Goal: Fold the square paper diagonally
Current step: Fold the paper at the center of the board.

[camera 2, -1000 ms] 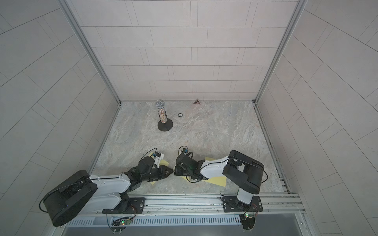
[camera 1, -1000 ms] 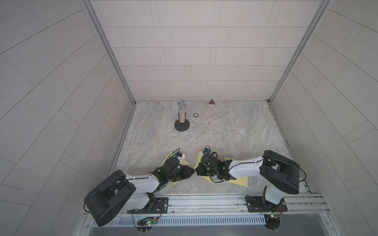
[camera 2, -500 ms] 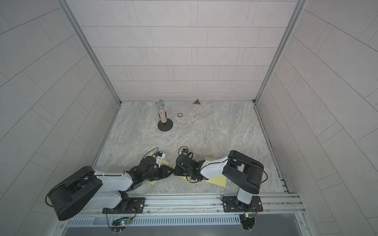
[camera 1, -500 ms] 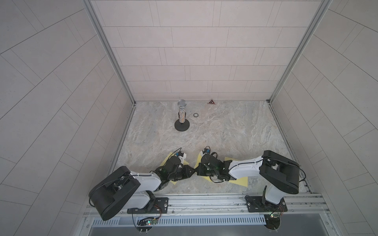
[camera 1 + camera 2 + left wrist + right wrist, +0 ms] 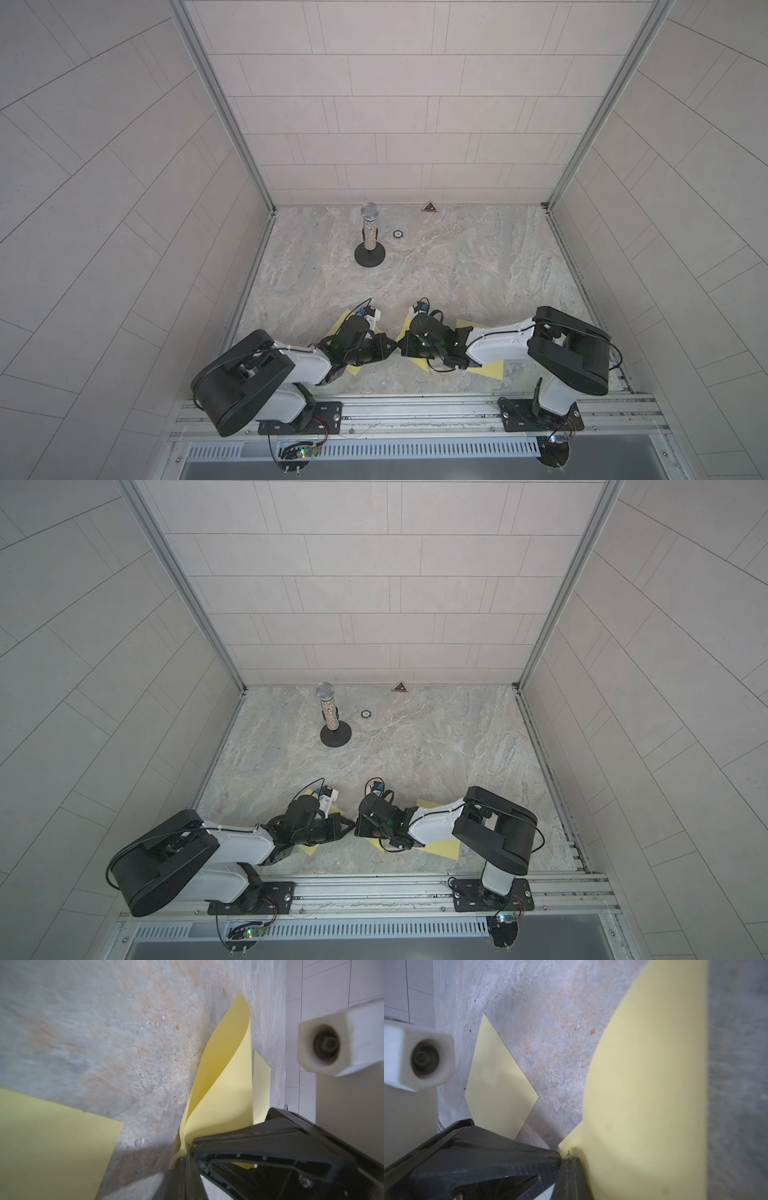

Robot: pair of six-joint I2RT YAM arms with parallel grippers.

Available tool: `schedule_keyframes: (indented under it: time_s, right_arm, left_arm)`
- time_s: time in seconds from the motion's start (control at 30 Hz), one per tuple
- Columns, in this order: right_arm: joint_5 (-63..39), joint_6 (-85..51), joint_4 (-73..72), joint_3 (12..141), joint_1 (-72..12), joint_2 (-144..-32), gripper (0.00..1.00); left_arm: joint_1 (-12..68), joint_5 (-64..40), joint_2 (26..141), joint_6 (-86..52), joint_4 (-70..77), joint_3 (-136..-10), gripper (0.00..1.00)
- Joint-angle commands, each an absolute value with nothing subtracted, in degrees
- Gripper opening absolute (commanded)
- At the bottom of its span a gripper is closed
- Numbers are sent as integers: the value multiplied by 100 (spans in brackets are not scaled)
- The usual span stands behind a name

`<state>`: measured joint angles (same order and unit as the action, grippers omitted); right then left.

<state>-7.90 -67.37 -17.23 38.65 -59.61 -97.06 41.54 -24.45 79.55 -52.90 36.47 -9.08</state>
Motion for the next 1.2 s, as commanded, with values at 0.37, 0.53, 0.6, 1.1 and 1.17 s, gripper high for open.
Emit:
schedule_keyframes:
  time_s: [0.37, 0.53, 0.6, 1.1, 1.17]
  right_arm:
    - [-743, -5876, -25, 4154, -5698, -8886, 25]
    - [-641, -5455, 339, 4003, -5461, -8331, 32]
    - [-637, -5250, 559, 3950, -5337, -8084, 34]
    - [-2209, -5218, -738, 3216, -4569, -8087, 60]
    - [-2312, -5311, -1023, 3111, -4514, -8273, 60]
  left_arm:
    - [4175, -2329, 8795, -5039, 2828, -1053, 1]
    - [4175, -2240, 8676, -4947, 2545, -1094, 0]
    - [4174, -2136, 8530, -4875, 2283, -1123, 0]
    - [4175, -1940, 8689, -4711, 1923, -1292, 0]
    - [4171, -1959, 8736, -4713, 1959, -1301, 0]
